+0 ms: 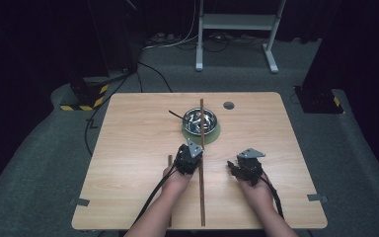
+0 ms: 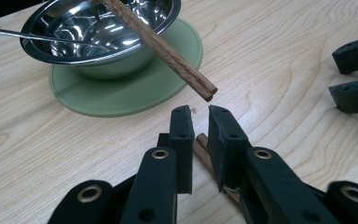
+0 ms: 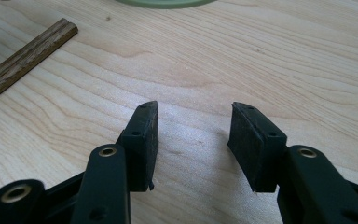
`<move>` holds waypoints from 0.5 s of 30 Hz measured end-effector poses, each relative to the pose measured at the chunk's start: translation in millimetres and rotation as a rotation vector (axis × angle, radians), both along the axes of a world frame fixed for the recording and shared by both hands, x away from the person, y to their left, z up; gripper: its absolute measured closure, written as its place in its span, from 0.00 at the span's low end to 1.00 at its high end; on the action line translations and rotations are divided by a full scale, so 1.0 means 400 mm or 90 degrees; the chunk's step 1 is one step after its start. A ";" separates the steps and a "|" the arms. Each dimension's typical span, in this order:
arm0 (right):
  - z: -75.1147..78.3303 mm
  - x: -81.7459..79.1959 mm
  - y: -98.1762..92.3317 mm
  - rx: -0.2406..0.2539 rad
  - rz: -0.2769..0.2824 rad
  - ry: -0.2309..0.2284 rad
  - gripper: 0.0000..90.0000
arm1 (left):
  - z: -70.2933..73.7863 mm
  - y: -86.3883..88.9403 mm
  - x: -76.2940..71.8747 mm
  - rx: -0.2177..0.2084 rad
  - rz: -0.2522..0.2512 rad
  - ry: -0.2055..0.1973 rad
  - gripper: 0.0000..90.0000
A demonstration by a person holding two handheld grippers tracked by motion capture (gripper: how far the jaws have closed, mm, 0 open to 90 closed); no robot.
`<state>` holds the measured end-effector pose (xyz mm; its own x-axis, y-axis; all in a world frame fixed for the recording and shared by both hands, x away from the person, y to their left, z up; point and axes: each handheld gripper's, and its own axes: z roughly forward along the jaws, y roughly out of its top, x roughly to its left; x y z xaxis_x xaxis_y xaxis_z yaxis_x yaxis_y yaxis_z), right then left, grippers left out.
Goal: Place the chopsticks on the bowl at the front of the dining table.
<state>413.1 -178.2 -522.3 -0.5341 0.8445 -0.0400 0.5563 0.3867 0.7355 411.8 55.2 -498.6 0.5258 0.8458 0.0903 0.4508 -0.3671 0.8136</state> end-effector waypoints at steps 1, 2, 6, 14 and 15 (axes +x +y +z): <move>0.000 -0.001 0.001 0.001 -0.002 0.001 0.58 | 0.001 0.000 0.001 -0.001 0.003 0.002 0.88; 0.000 -0.001 0.001 0.000 -0.002 0.001 0.58 | 0.001 0.001 0.003 -0.004 0.005 0.001 0.88; 0.000 -0.001 0.001 0.000 -0.002 0.000 0.58 | -0.002 0.001 0.008 -0.004 0.006 0.006 0.88; 0.000 -0.001 0.002 0.000 -0.002 0.000 0.58 | -0.002 -0.002 0.001 0.001 -0.003 0.004 0.87; 0.000 -0.002 0.002 -0.001 -0.003 0.001 0.58 | -0.001 -0.002 0.000 0.002 -0.002 0.004 0.87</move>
<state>412.5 -177.5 -522.2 -0.5305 0.8467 -0.0402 0.5588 0.3849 0.7346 411.7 54.3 -499.0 0.5292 0.8437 0.0897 0.4547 -0.3713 0.8095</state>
